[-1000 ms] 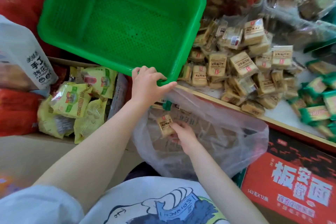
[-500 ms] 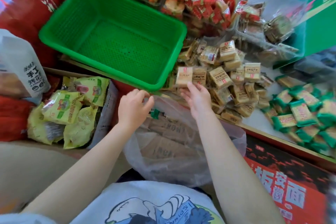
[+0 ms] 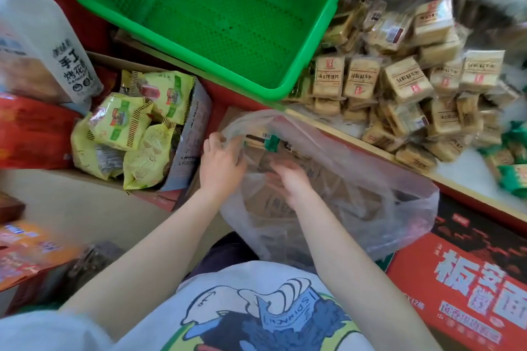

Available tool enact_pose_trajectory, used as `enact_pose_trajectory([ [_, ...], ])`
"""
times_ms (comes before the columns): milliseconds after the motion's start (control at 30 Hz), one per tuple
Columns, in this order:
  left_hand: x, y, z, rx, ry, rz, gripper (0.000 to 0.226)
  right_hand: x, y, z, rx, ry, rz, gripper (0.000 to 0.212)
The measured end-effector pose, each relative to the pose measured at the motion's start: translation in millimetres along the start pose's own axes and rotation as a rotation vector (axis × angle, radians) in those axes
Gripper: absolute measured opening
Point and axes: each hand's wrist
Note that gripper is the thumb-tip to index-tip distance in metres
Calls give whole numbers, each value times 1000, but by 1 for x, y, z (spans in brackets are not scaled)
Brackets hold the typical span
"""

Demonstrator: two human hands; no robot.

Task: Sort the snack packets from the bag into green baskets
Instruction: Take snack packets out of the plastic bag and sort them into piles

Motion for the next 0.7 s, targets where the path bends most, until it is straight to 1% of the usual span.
enact_pose_trajectory([
  [33,-1,-1,-4,-58,17,11,46,-10,8,-3,-8,-7,-4,32],
  [67,-3,-4,-5,-69,1,-38,47,-22,15,-6,-24,-12,1,39],
  [100,-6,-5,-6,-36,-36,-120,50,-32,22,-9,-66,-10,9,44],
  [167,-14,-6,-11,104,-114,-285,59,-46,32,-16,-215,20,3,44],
  [200,-17,-6,-14,185,-142,-319,65,-51,36,-19,-289,38,-5,42],
  [300,-21,-8,-22,345,-196,-288,81,-56,45,-23,-443,68,-16,42],
  [333,-21,-9,-23,362,-199,-271,83,-56,47,-24,-455,60,-7,40],
  [467,-19,-12,-22,386,-157,-224,86,-51,50,-23,-396,55,42,18],
  [500,-18,-13,-22,384,-145,-216,86,-49,50,-22,-396,64,54,17],
  [633,-17,-18,-19,356,-122,-202,88,-45,42,-7,-329,98,93,30],
  [700,-14,-21,-16,349,-102,-204,88,-36,32,2,-286,121,102,31],
])
Point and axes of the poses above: each hand's wrist, its own x-axis away from the middle knuckle, its own y-axis out of the palm, z = x × y, and after that the axes turned 10 degrees about y, right-handed
